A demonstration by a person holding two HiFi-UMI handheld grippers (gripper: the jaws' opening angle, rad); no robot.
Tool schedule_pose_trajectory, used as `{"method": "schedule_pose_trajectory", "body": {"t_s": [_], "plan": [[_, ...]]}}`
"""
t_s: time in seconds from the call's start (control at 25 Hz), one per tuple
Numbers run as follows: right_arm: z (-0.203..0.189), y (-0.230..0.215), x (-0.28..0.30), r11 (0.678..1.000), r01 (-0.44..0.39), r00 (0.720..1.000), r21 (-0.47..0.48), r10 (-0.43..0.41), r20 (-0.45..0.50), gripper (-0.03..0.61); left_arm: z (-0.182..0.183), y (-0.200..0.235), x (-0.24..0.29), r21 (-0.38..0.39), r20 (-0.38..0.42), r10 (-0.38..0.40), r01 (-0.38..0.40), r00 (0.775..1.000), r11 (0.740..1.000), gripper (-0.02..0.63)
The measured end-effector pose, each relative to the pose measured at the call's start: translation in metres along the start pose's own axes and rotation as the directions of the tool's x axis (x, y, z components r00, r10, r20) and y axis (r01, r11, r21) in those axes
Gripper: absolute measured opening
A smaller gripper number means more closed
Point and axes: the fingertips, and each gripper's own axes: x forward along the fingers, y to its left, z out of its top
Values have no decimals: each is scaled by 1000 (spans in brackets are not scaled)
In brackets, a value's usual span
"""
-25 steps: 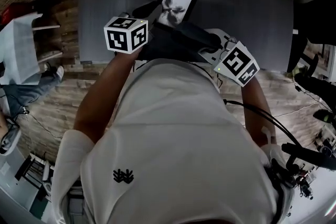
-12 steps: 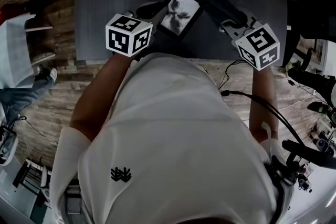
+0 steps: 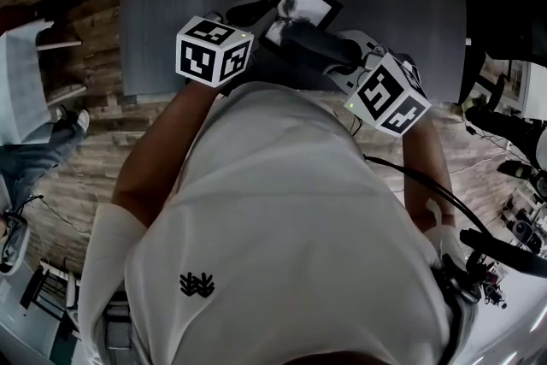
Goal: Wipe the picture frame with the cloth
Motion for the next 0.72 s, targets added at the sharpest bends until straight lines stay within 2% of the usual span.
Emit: {"method": "schedule_pose_trajectory", "body": {"t_s": [0.2, 0.32, 0.4, 0.48, 0.56, 0.72], "plan": [[-12, -33, -6, 995, 95, 989, -22, -97, -112, 86, -4, -2, -3, 20, -9, -11, 12, 1000, 1000, 74], [-15, -57, -18, 983, 169, 970, -65, -178, -167, 86, -6, -4, -4, 23, -14, -21, 21, 1000, 1000, 74], [-10, -63, -22, 977, 189, 963, -100, -204, -178, 86, -9, -5, -5, 22, -19, -24, 24, 1000, 999, 74], [-1, -58, -21, 973, 163, 966, -162, -191, -174, 86, -12, -5, -4, 20, -26, -27, 28, 999, 999, 74], [9, -41, -16, 961, 93, 974, -261, -142, -178, 86, -15, -6, -2, 12, -32, -33, 34, 999, 999, 74], [11, 2, 3, 880, -94, 964, -465, -36, -263, 86, -19, -8, 1, -6, -39, -48, 48, 998, 999, 74]]}}
